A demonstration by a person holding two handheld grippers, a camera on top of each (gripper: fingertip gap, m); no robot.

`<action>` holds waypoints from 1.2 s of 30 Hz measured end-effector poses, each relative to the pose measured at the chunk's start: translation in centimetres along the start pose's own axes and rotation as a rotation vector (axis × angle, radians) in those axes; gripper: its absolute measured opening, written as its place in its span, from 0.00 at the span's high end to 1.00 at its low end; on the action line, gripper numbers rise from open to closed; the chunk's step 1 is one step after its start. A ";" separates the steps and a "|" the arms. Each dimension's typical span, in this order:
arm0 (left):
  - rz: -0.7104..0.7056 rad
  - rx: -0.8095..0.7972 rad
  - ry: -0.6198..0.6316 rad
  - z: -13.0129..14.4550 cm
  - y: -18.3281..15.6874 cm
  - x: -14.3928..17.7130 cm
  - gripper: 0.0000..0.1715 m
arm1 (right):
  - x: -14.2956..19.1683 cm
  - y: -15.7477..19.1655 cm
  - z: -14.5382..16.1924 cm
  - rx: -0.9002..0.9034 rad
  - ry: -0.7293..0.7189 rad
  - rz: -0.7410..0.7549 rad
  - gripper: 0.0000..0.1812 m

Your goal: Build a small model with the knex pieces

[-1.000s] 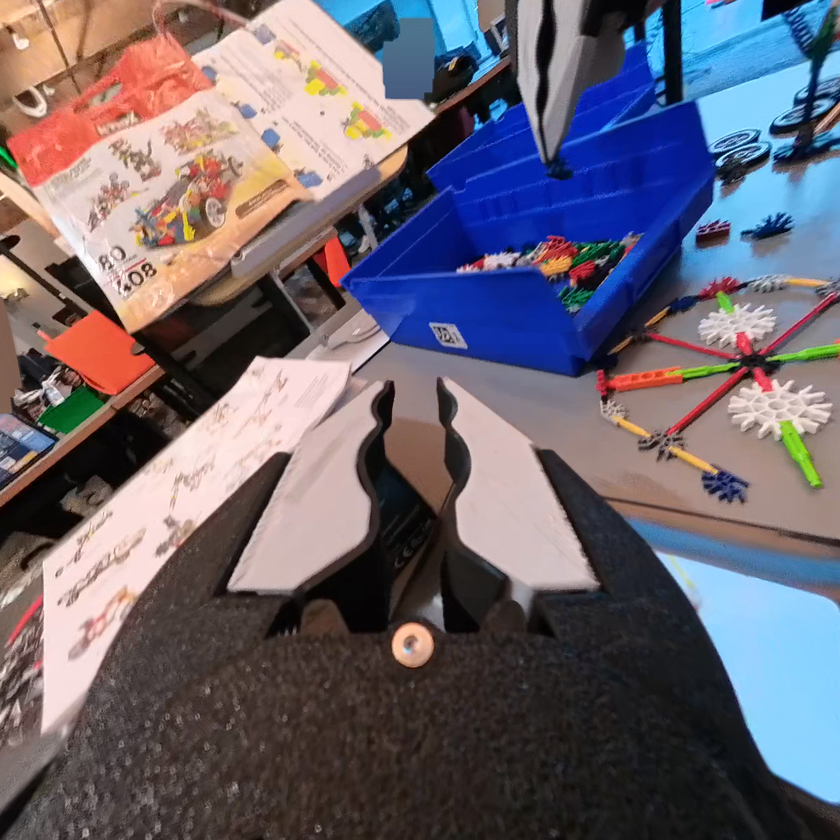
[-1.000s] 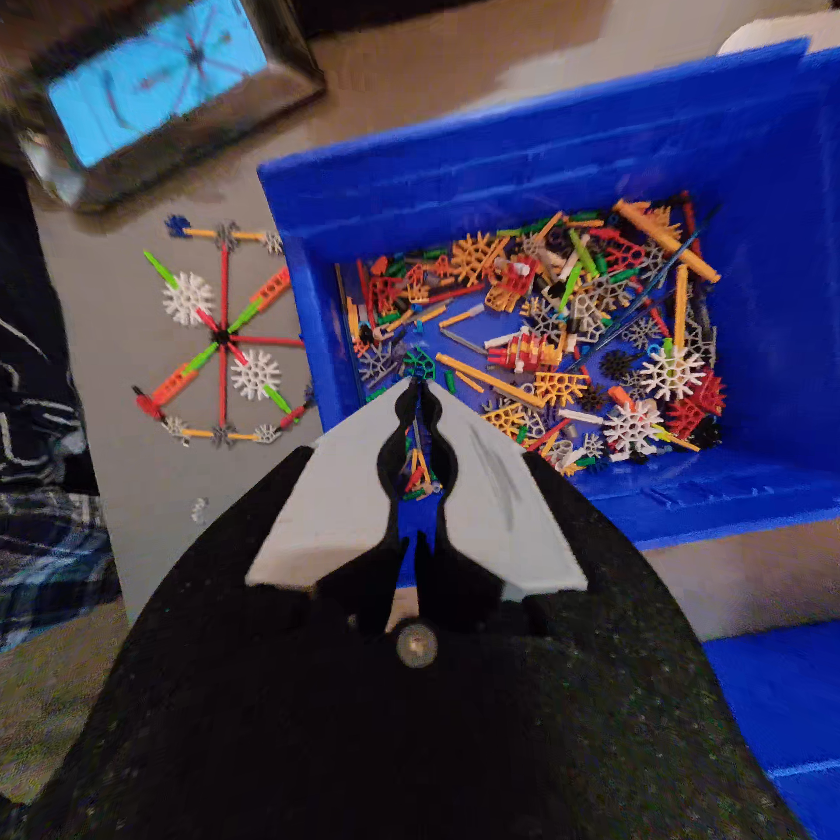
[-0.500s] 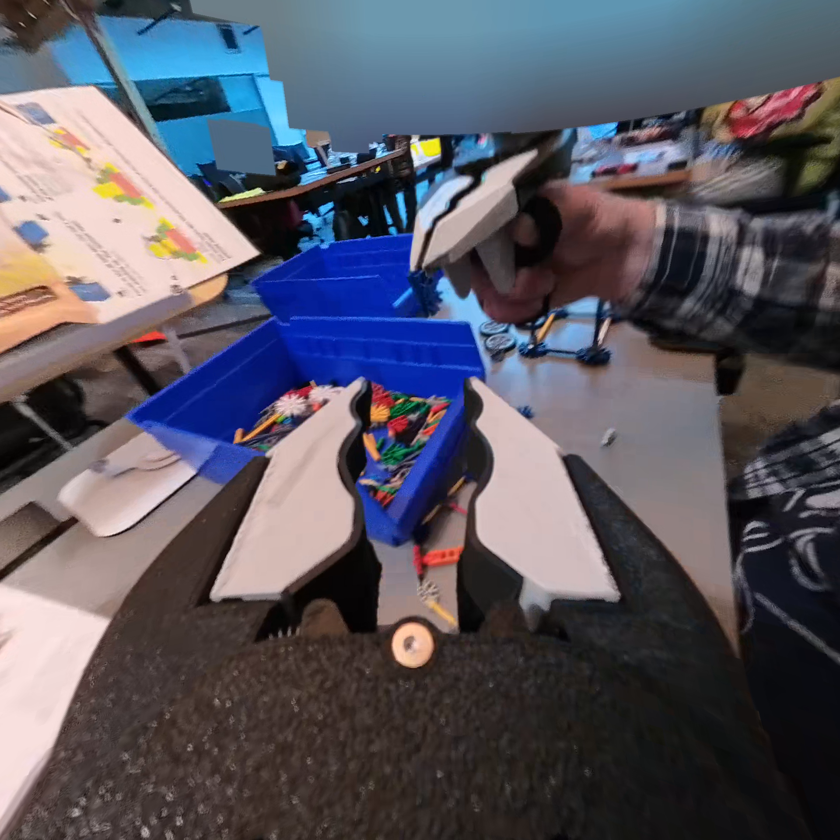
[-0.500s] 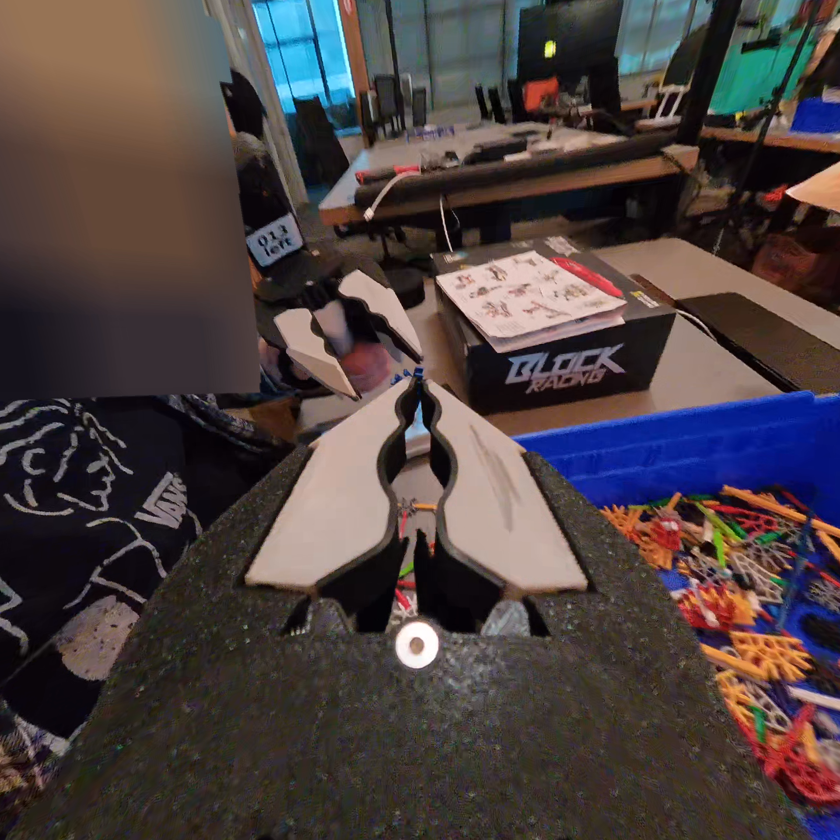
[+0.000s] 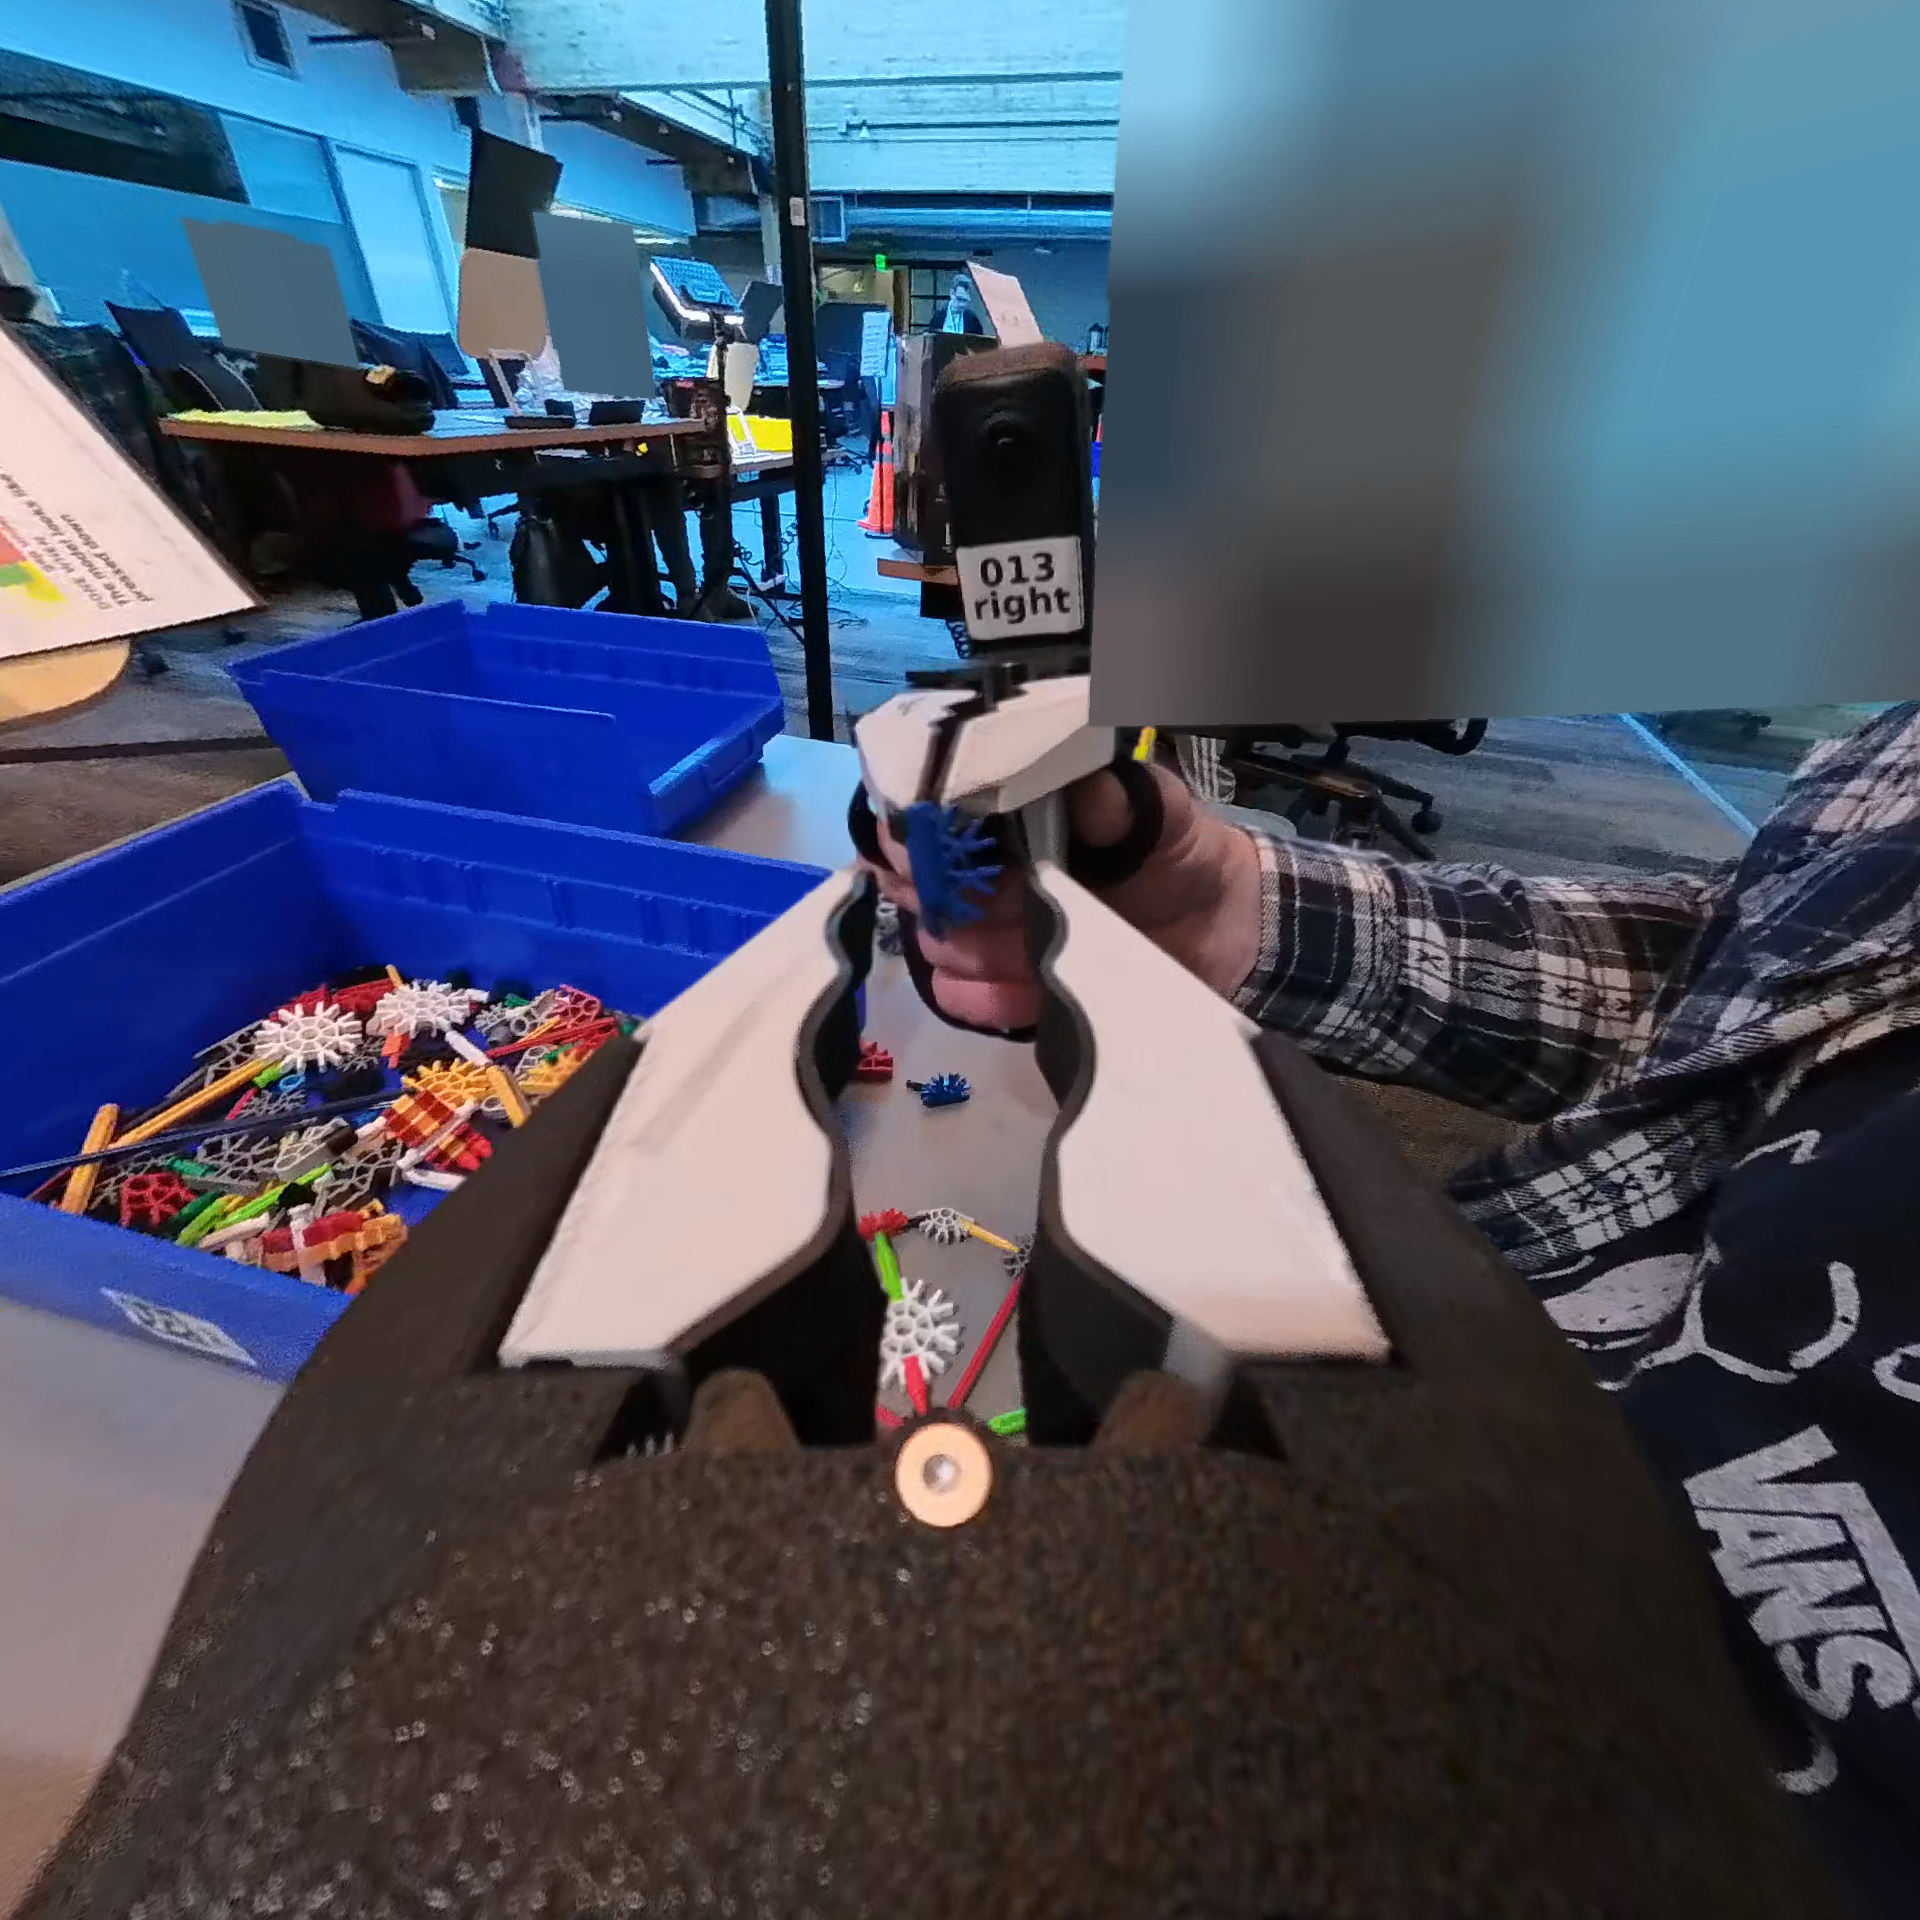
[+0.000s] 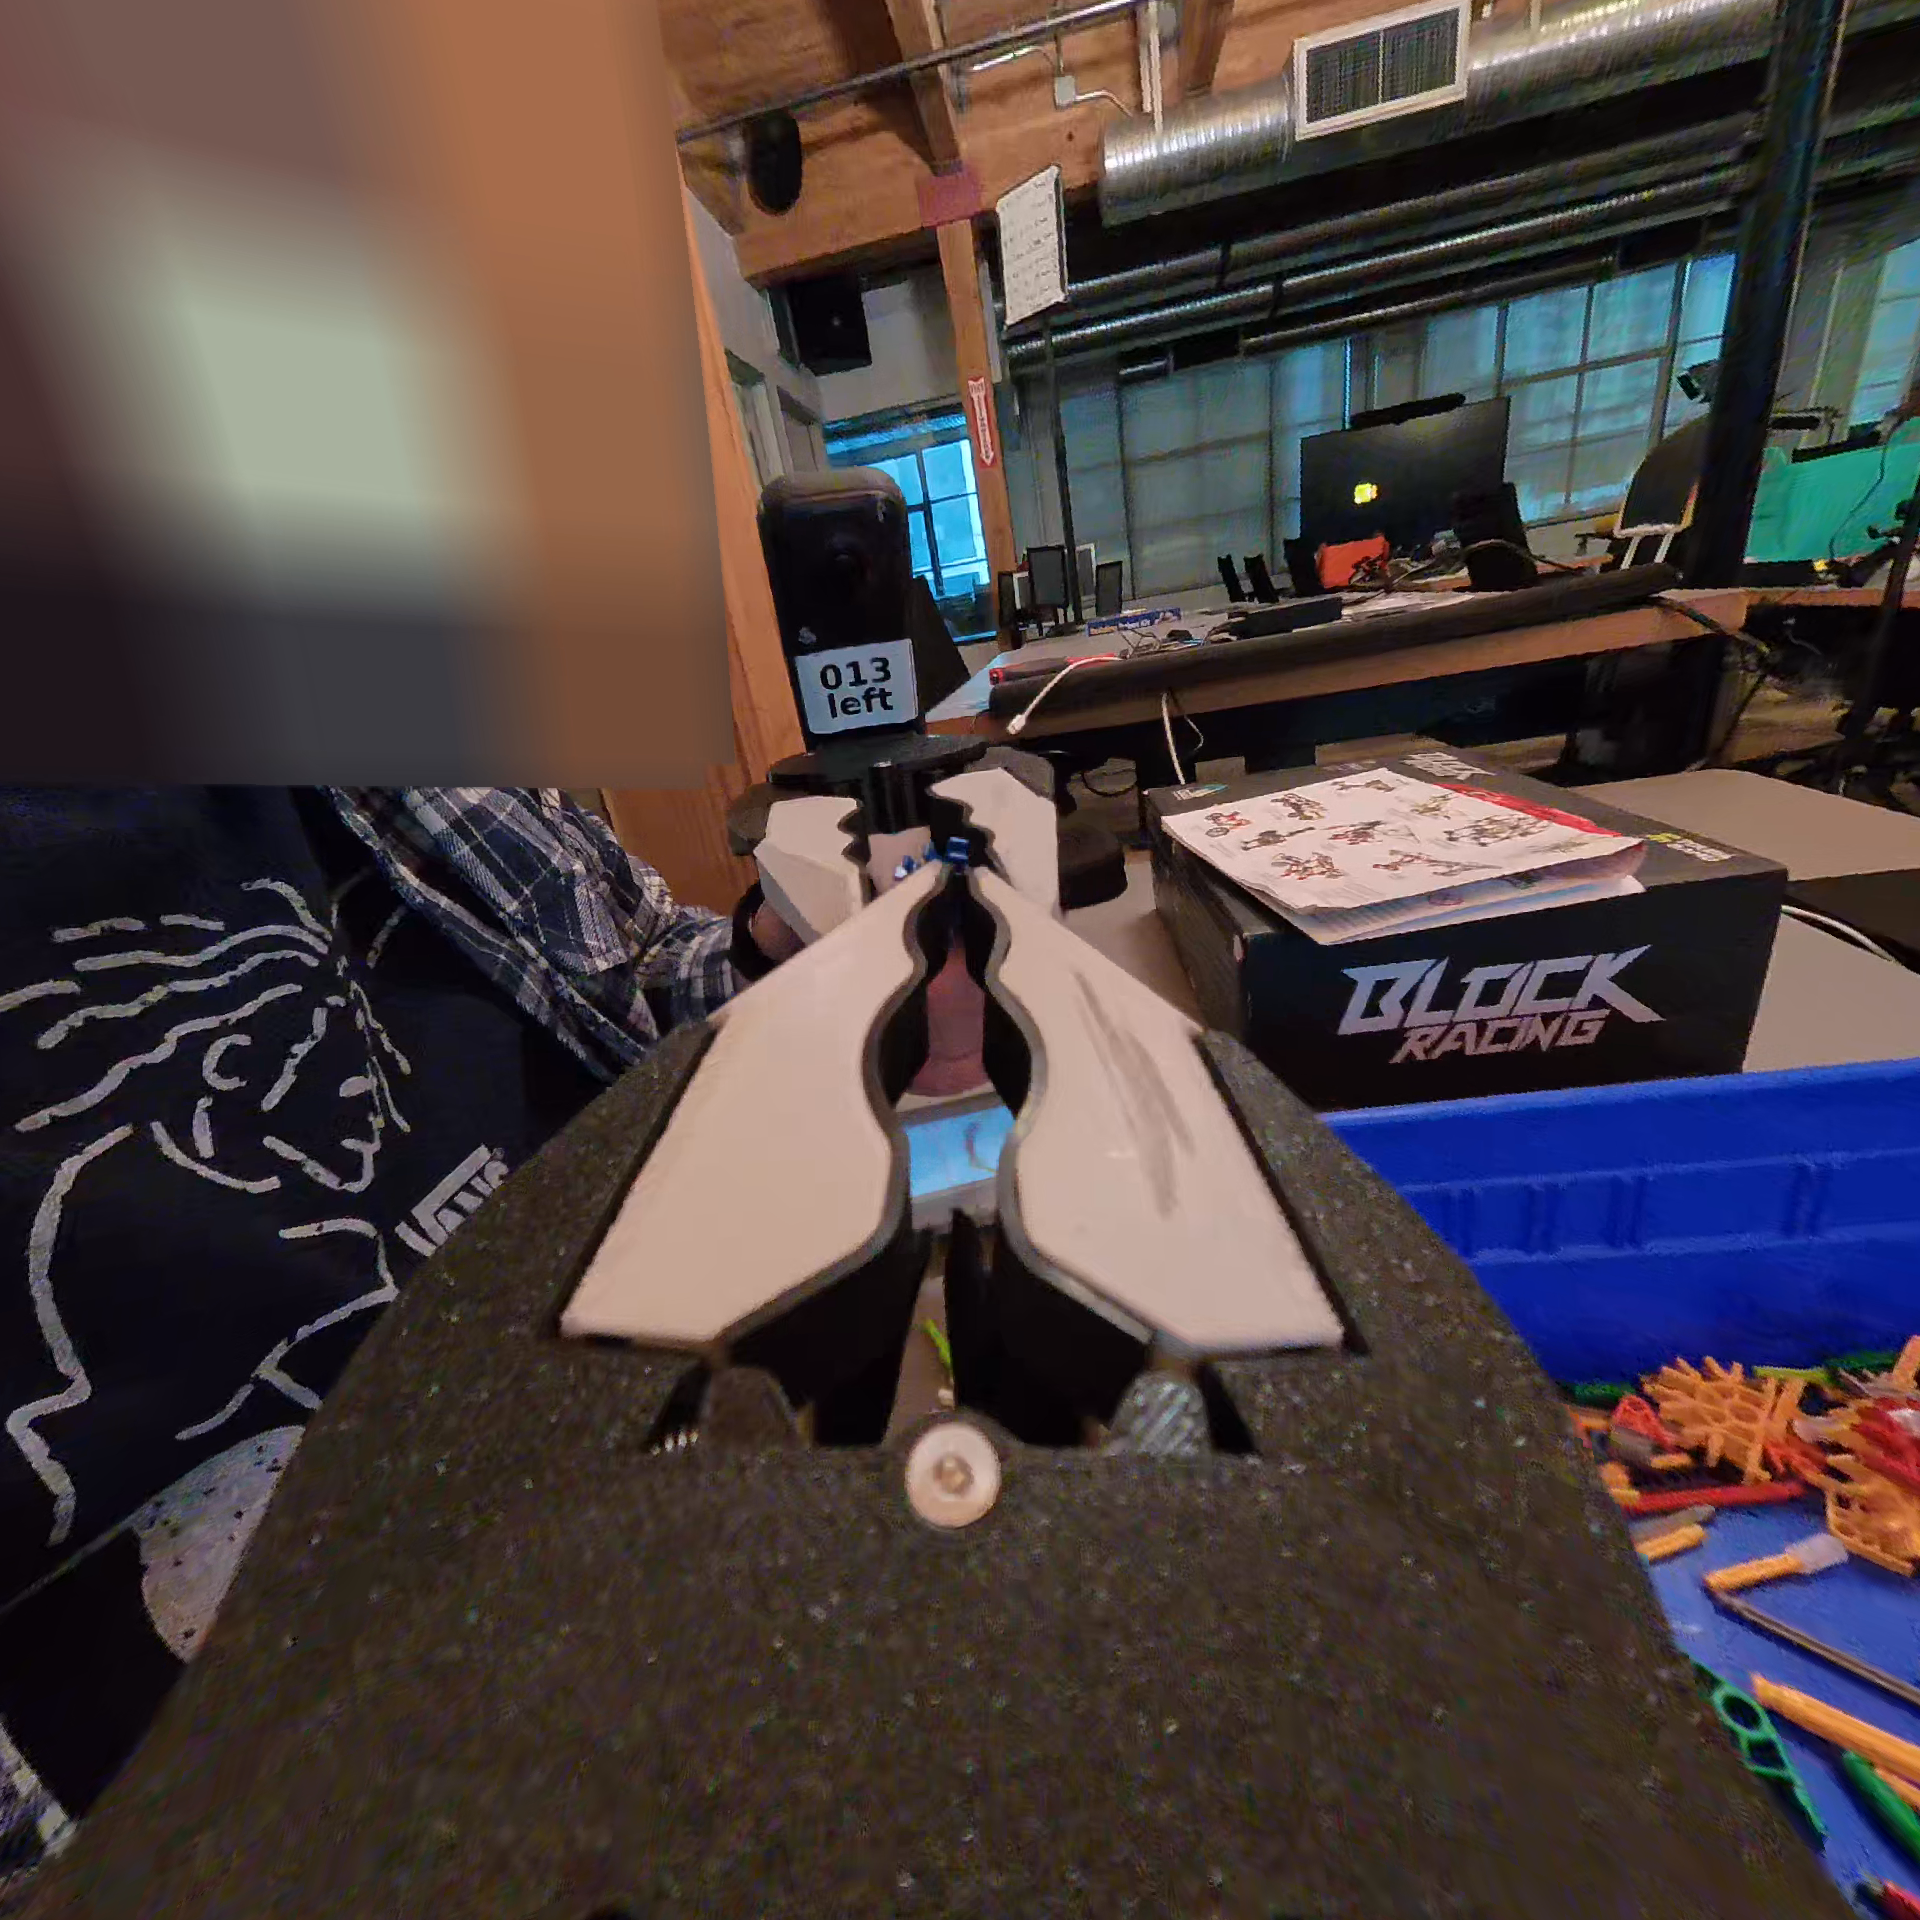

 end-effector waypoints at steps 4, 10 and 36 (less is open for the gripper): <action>0.018 -0.010 0.005 0.1 -0.4 -0.2 0.92 | 0.0 0.4 0.2 0.020 -0.003 -0.005 1.00; 0.021 -0.022 0.018 0.2 -0.4 0.0 0.93 | 0.0 0.8 0.1 0.019 0.047 0.032 1.00; 0.063 -0.248 0.107 -0.3 -0.1 0.3 0.92 | -0.4 2.3 -0.6 0.111 0.168 0.143 0.99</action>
Point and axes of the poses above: each gripper's, where its closed fingertips meet, x back along the fingers, z out of its underside, y = z × x across the jaws, the point moved 10 cm from there along x, back along the fingers, and after that the axes turned 6 degrees about -x, right-handed, at the moved point
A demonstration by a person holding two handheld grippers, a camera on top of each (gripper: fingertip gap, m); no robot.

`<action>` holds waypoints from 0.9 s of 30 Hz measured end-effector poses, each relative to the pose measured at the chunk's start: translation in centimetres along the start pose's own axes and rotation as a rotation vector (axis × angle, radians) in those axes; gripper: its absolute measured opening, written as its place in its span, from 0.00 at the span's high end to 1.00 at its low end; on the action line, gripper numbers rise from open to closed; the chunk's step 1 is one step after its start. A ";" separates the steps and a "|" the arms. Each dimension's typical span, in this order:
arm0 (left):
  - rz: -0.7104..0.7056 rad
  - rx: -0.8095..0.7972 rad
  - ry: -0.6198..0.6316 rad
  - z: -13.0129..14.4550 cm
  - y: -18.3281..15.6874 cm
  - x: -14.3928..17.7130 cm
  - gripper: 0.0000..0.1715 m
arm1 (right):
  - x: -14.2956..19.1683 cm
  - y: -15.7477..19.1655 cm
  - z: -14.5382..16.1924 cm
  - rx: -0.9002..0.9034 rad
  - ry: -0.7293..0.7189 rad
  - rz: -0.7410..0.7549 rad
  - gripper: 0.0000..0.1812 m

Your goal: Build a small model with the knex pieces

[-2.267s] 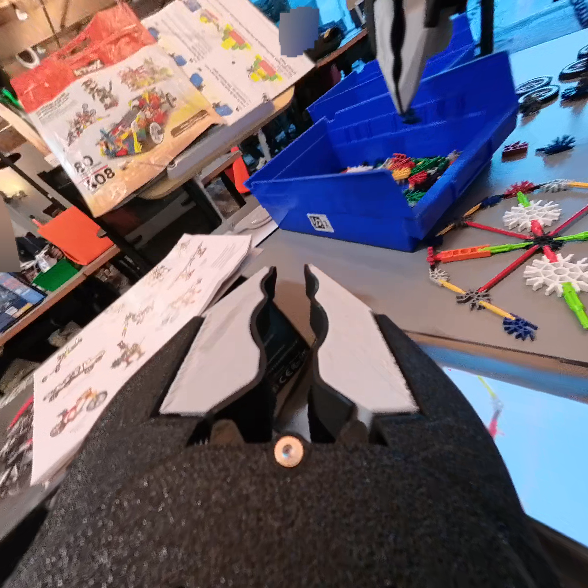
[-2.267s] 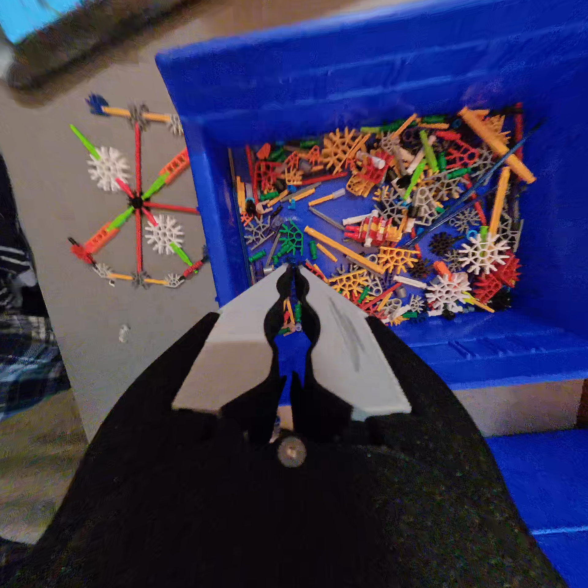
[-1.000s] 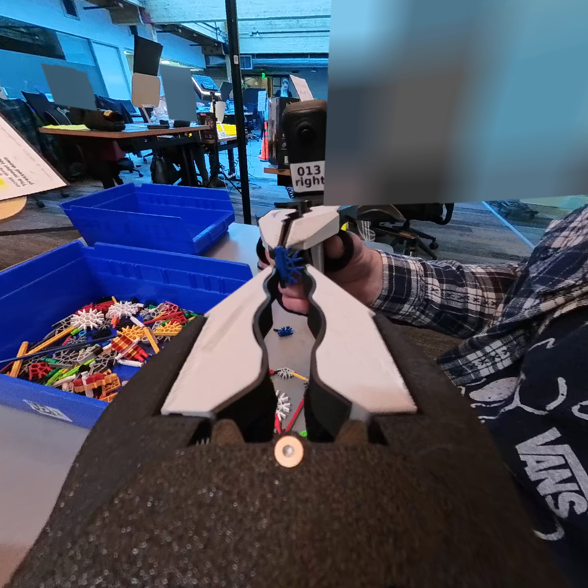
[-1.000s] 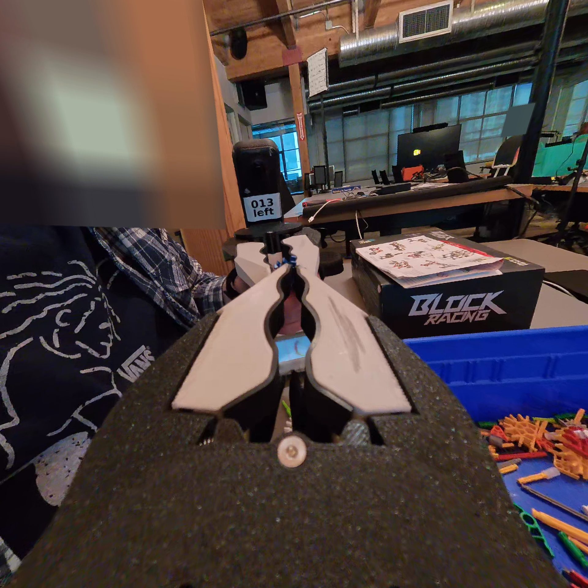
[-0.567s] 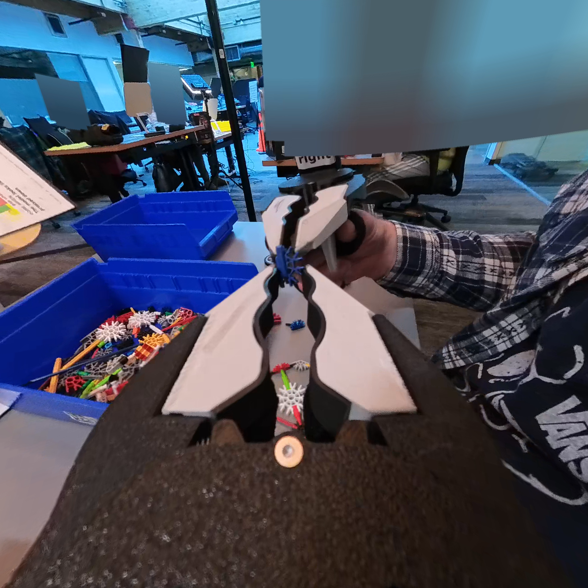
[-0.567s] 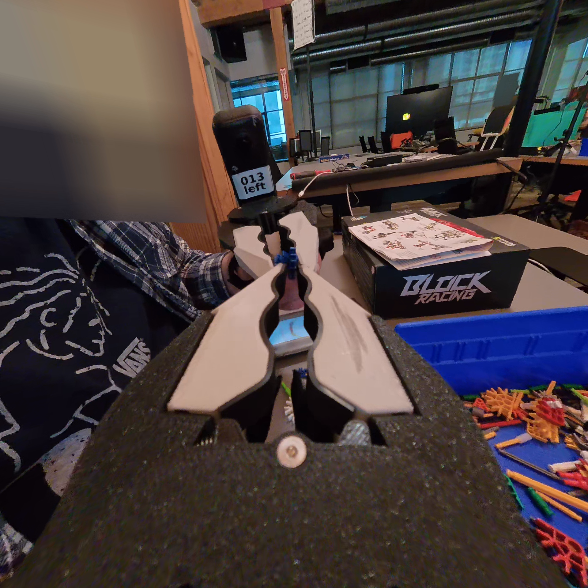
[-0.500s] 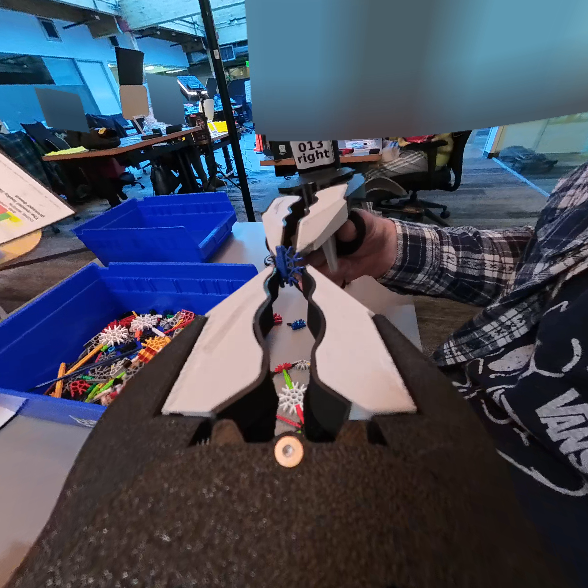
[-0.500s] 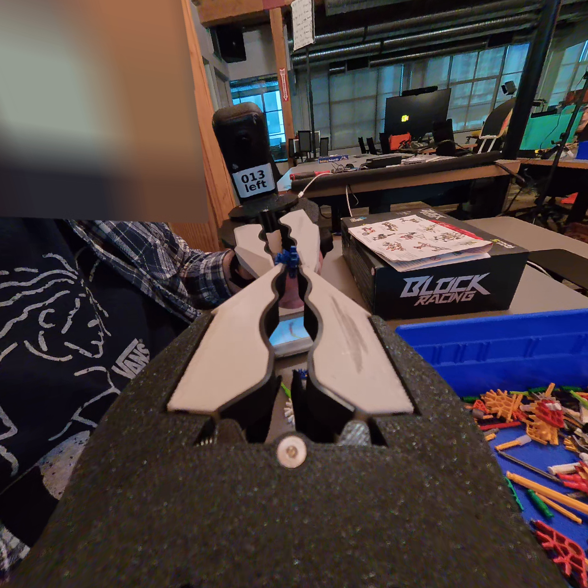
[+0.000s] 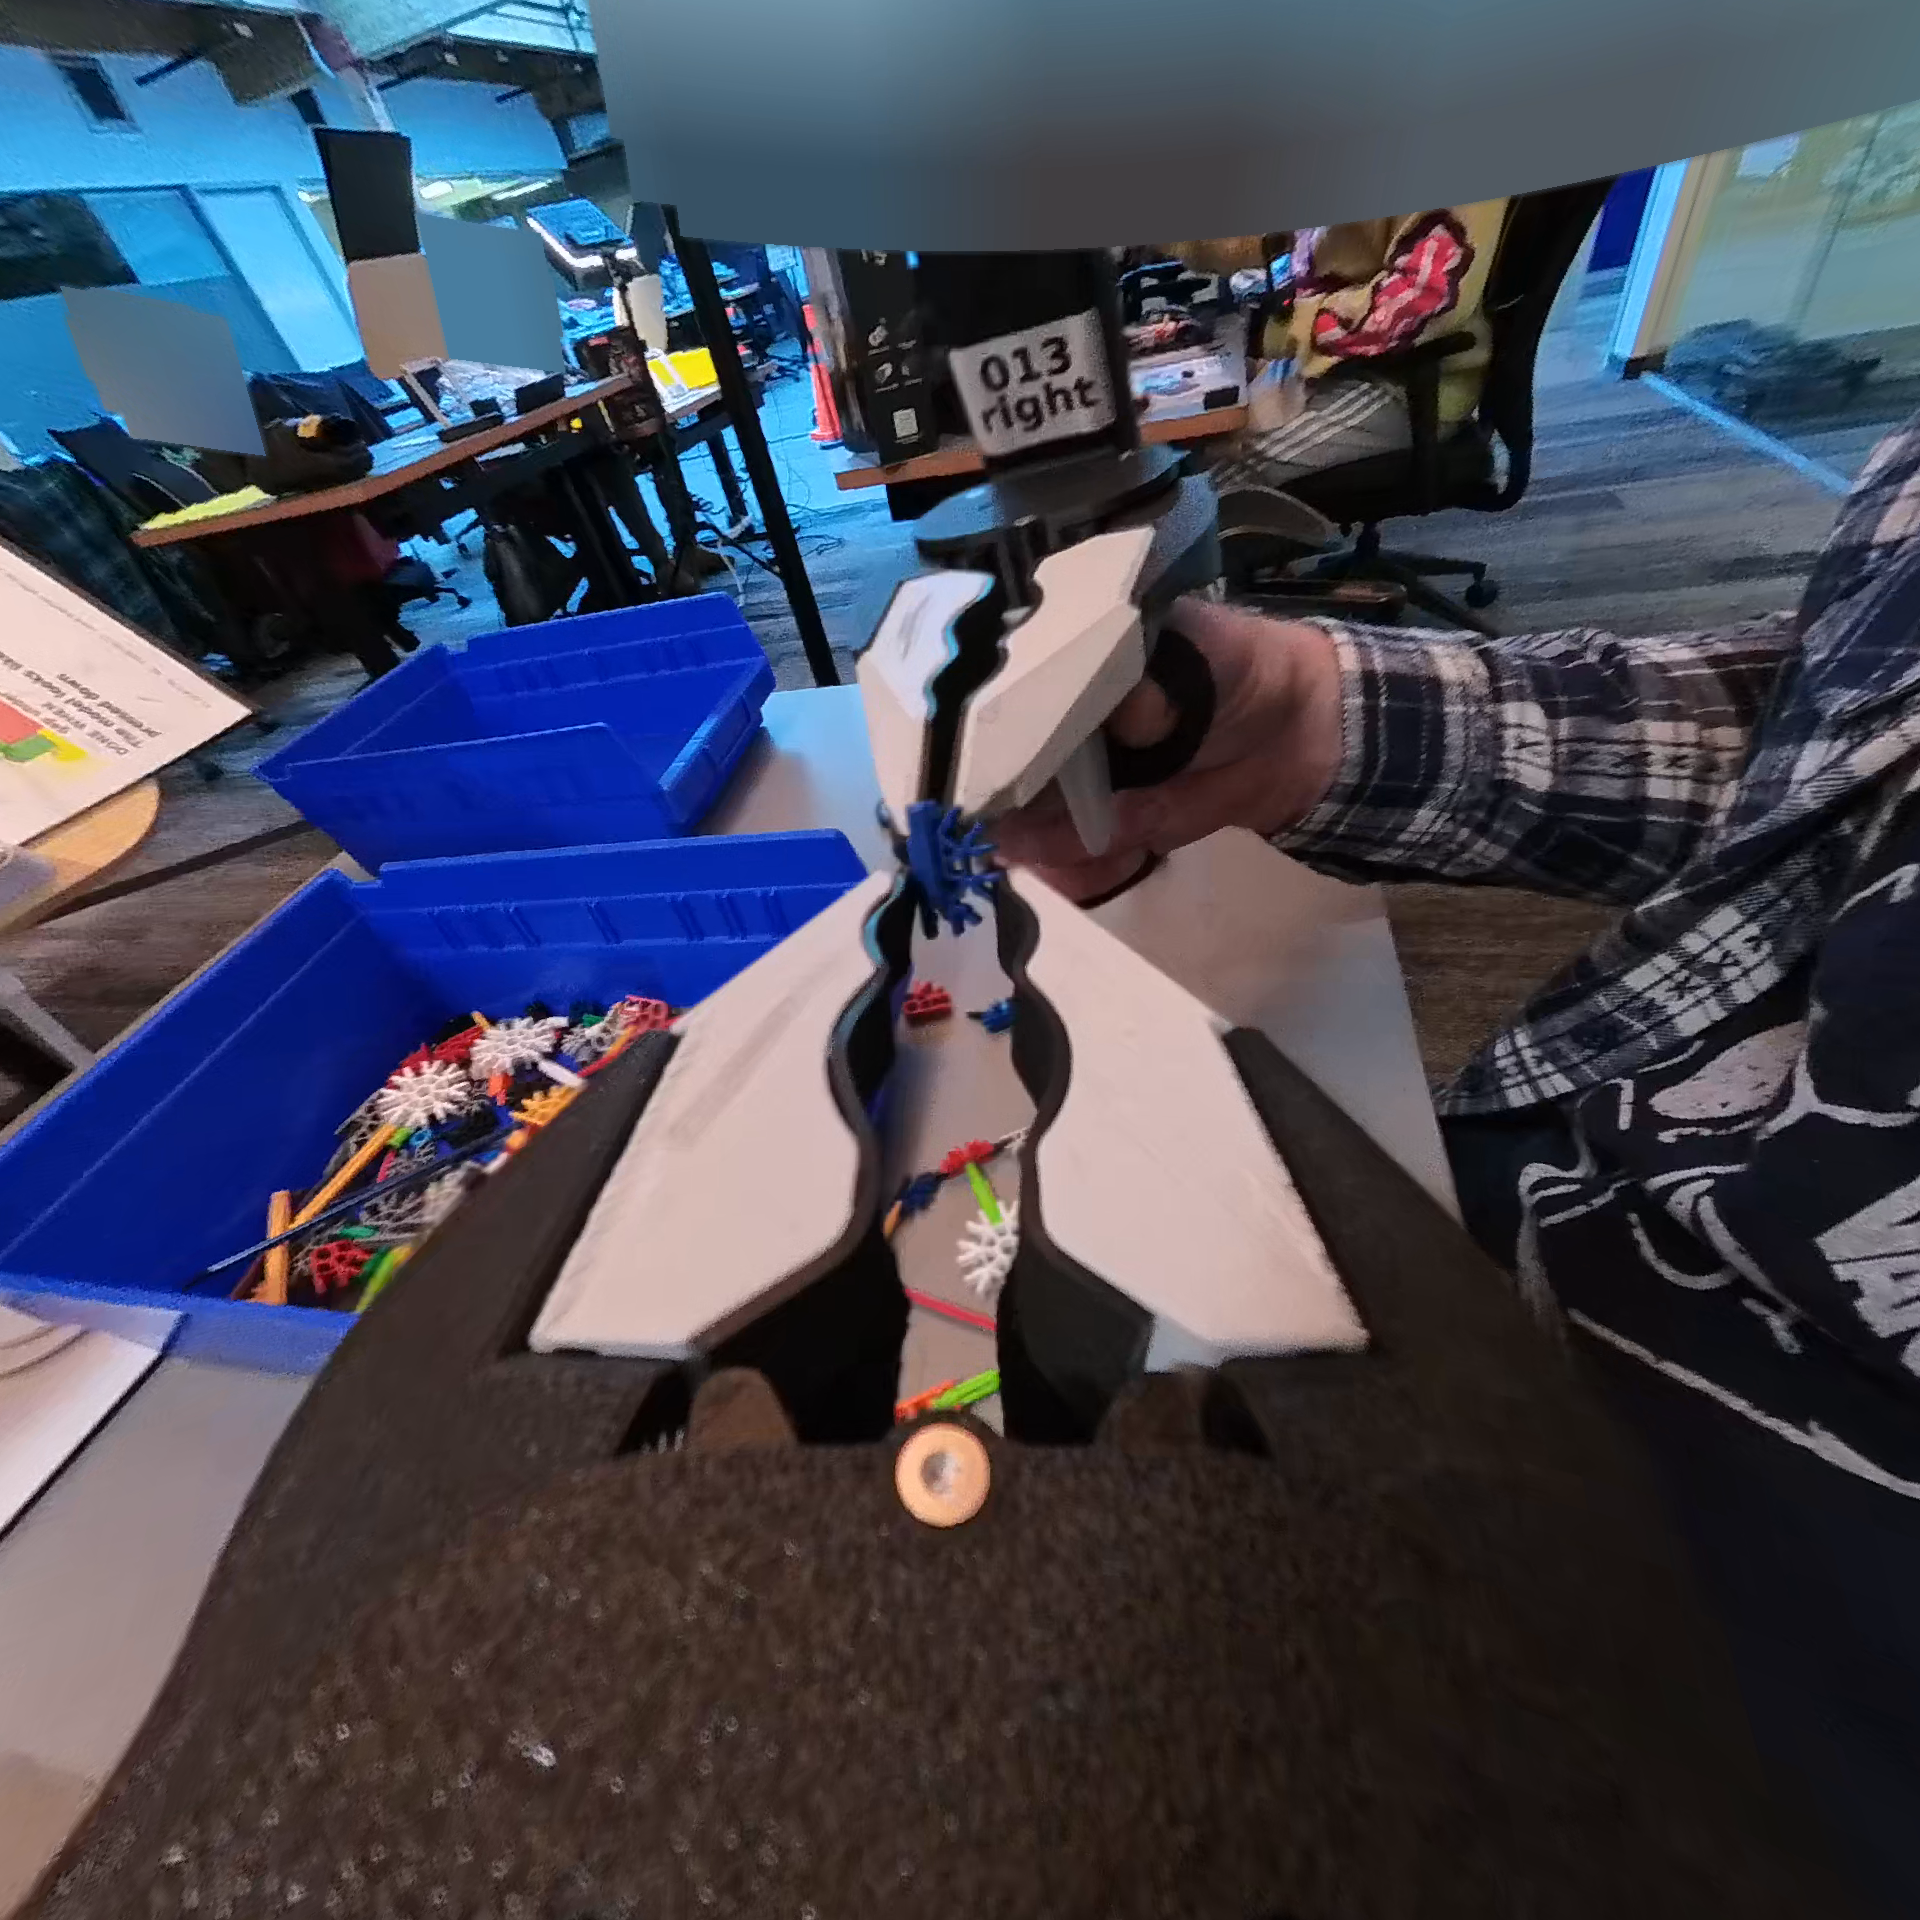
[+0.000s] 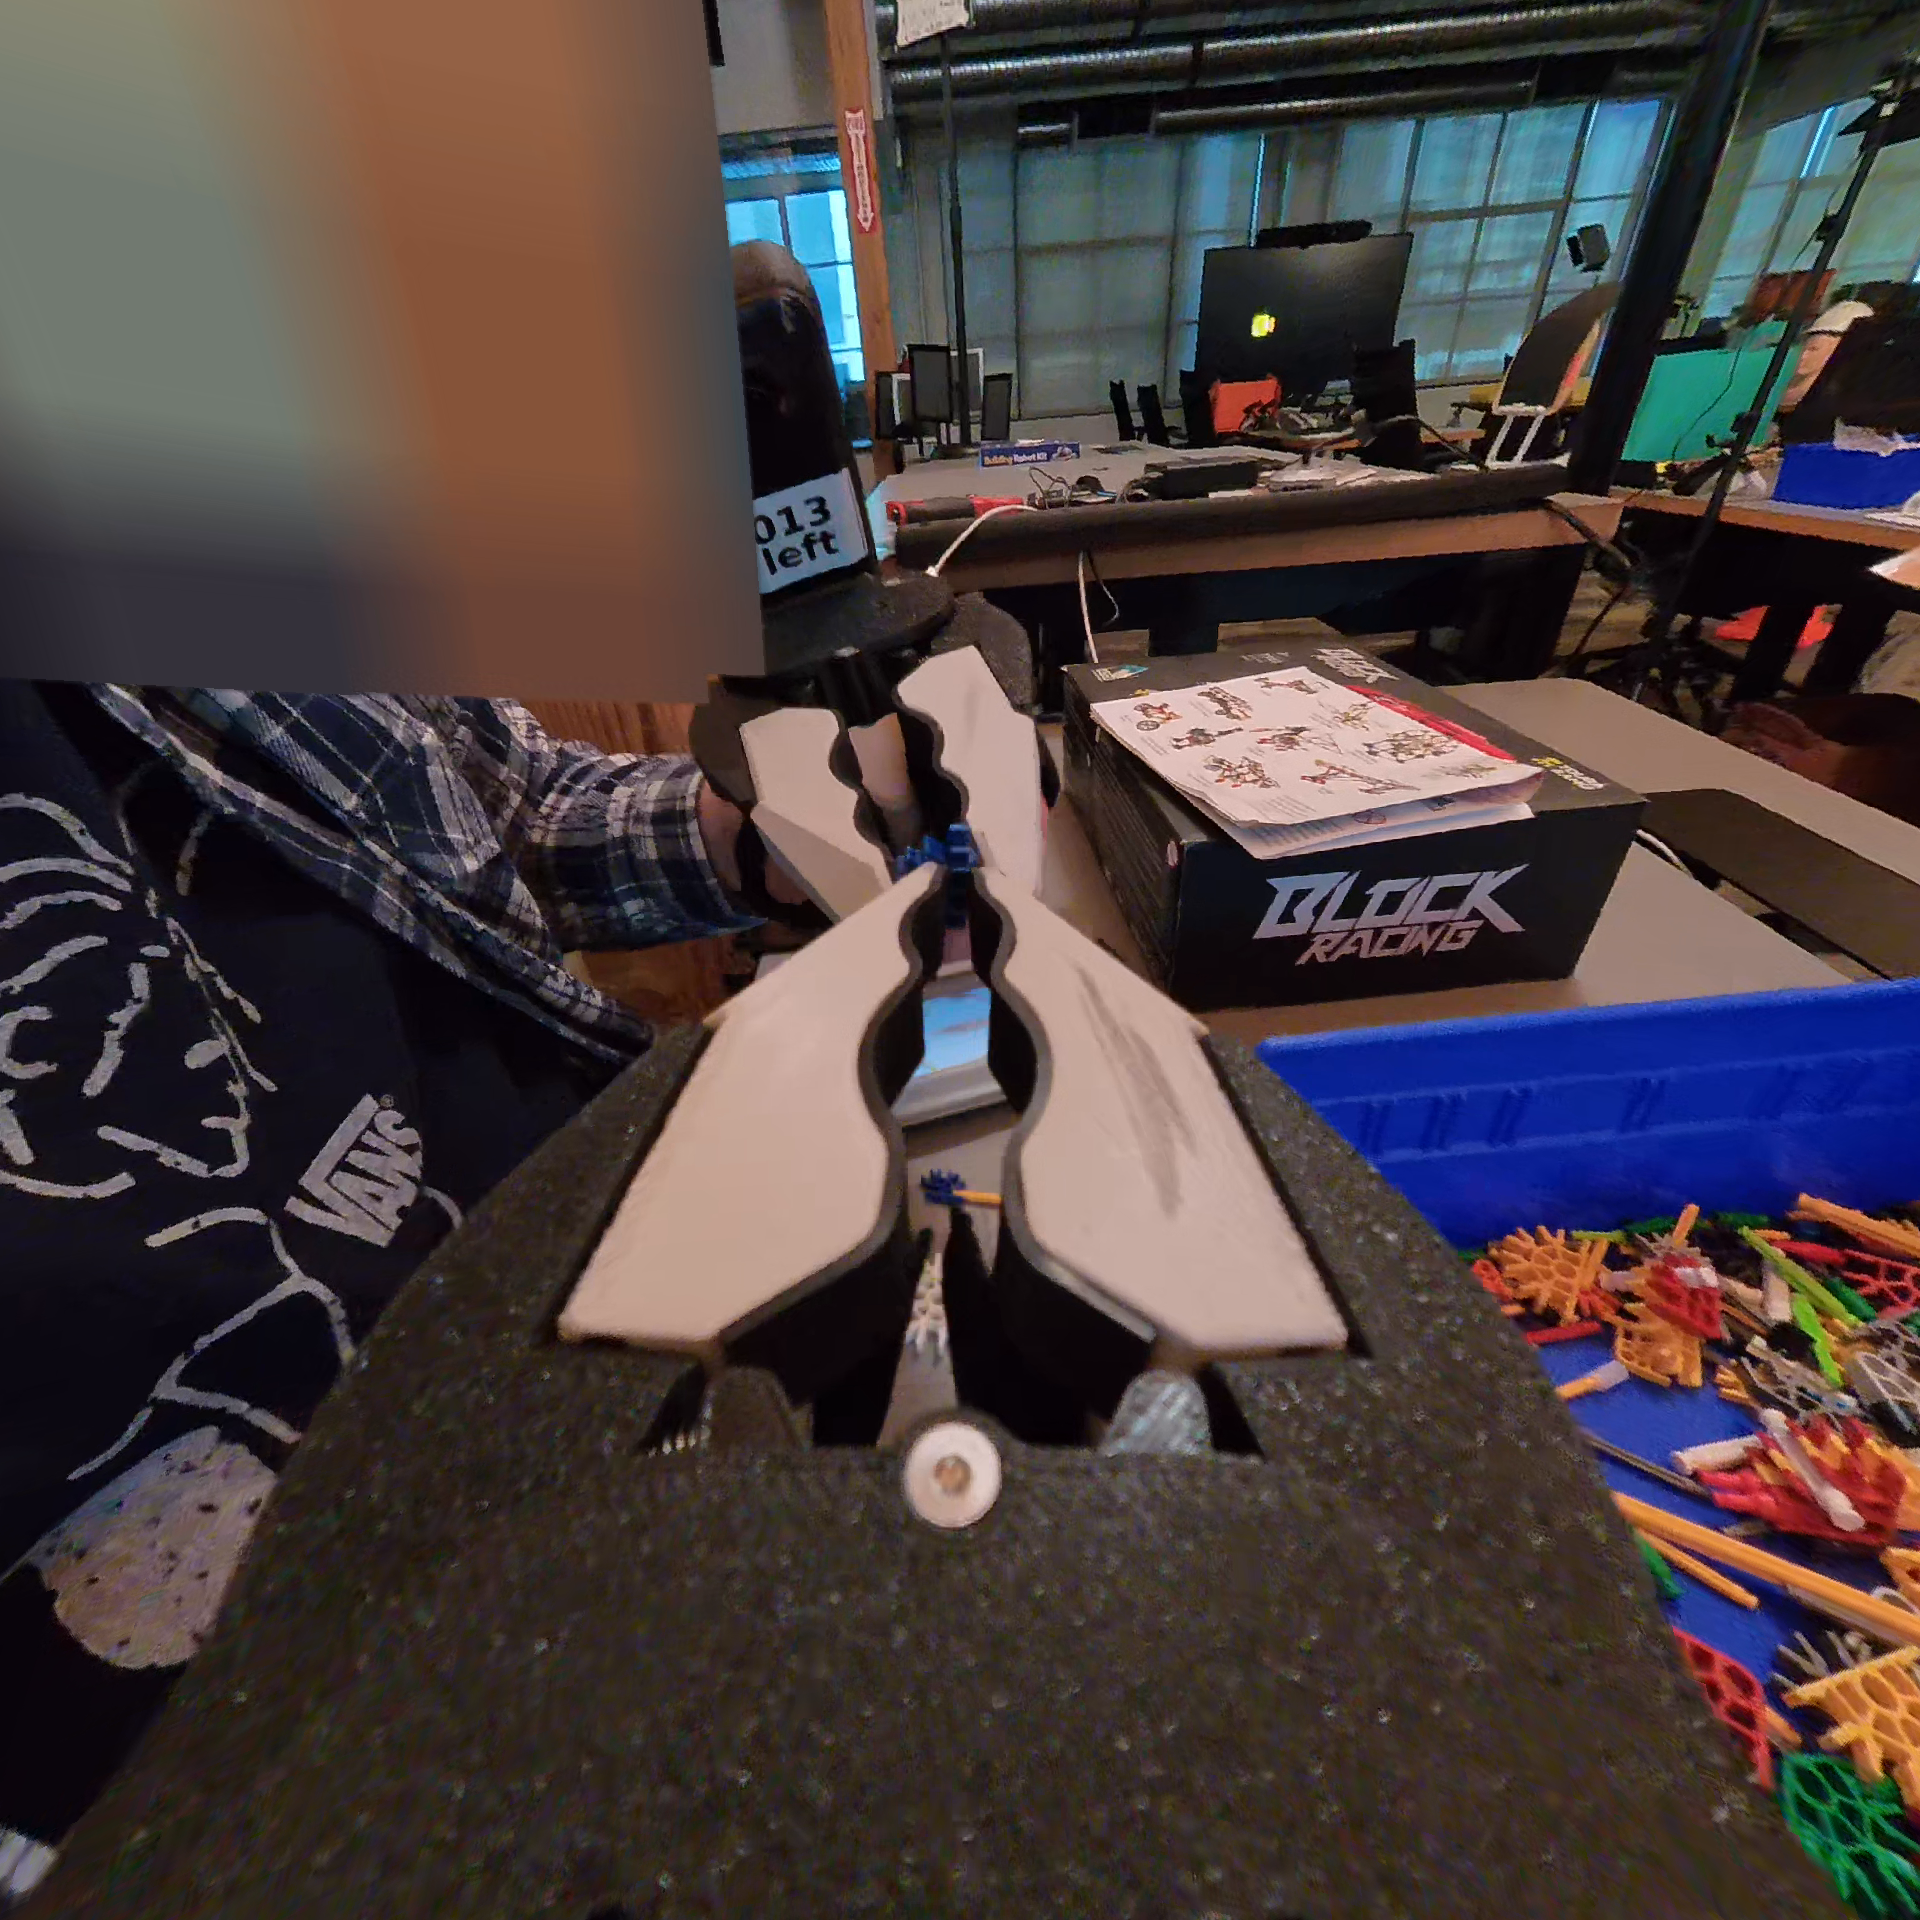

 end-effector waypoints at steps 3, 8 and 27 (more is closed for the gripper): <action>0.018 -0.033 0.021 0.0 0.0 0.1 0.91 | -0.1 0.3 -0.2 0.054 0.043 0.023 0.99; 0.053 -0.124 0.078 -0.2 0.0 0.2 0.92 | -0.3 1.1 -0.8 0.173 0.159 0.086 0.99; 0.093 -0.140 0.236 1.1 0.2 -0.5 0.94 | -1.0 2.1 -0.7 0.400 0.453 0.278 0.99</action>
Point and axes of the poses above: each gripper's, where its closed fingertips meet, x back along the fingers, z out of its underside, y = z × x across the jaws, the point moved 10 cm from there along x, back along the fingers, and after that the axes turned 6 degrees about -x, right-handed, at the moved point
